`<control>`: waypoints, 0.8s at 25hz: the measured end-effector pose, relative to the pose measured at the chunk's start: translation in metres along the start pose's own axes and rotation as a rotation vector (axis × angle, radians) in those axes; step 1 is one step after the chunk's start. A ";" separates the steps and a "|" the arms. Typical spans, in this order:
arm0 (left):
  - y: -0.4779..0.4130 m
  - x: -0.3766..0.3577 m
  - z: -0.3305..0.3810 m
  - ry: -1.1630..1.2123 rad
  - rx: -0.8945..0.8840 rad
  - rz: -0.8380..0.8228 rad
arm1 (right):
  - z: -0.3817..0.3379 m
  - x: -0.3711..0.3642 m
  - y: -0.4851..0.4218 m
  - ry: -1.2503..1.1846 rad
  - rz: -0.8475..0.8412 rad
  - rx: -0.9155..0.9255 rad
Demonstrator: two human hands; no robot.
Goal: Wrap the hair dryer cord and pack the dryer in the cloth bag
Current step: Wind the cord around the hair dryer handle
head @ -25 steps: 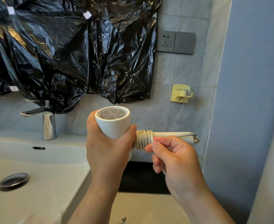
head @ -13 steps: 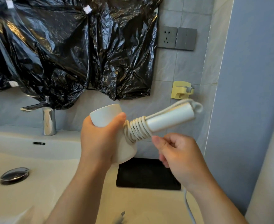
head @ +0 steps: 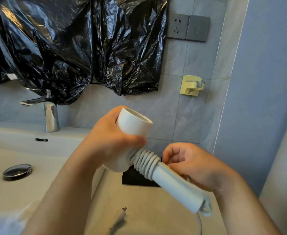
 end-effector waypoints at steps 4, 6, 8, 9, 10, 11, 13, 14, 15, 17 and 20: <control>0.005 0.000 0.017 -0.170 -0.144 0.093 | 0.007 -0.001 -0.010 0.046 0.213 -0.025; 0.009 -0.004 0.026 -0.319 -0.233 0.133 | 0.008 0.000 -0.014 0.155 0.327 -0.013; 0.011 -0.007 0.037 -0.479 -0.327 0.215 | 0.007 0.000 -0.013 0.213 0.417 -0.010; 0.012 -0.007 0.042 -0.527 -0.371 0.269 | 0.005 0.001 -0.011 0.213 0.463 0.001; 0.013 -0.006 0.046 -0.547 -0.409 0.323 | 0.003 0.003 -0.009 0.209 0.513 0.017; 0.014 -0.005 0.048 -0.546 -0.436 0.375 | -0.001 0.006 -0.007 0.211 0.567 0.036; 0.015 0.000 0.048 -0.493 -0.466 0.484 | -0.009 0.011 -0.001 0.216 0.639 0.063; 0.016 0.003 0.047 -0.454 -0.474 0.538 | -0.012 0.011 0.001 0.195 0.653 0.084; 0.018 0.005 0.047 -0.415 -0.481 0.586 | -0.016 0.011 0.003 0.150 0.663 0.117; 0.022 0.009 0.047 -0.342 -0.490 0.665 | -0.022 0.010 0.008 0.023 0.698 0.176; 0.028 0.014 0.047 -0.240 -0.476 0.747 | -0.031 0.008 0.018 -0.069 0.727 0.254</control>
Point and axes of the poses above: each hand's wrist, its own y-axis away from the middle knuckle, its own x-axis out of the back of the hand, z = x × y, the point moved 7 cm from there along -y, towards the middle knuckle, and after that the axes turned 11 degrees about -y, right-handed, at the moved point
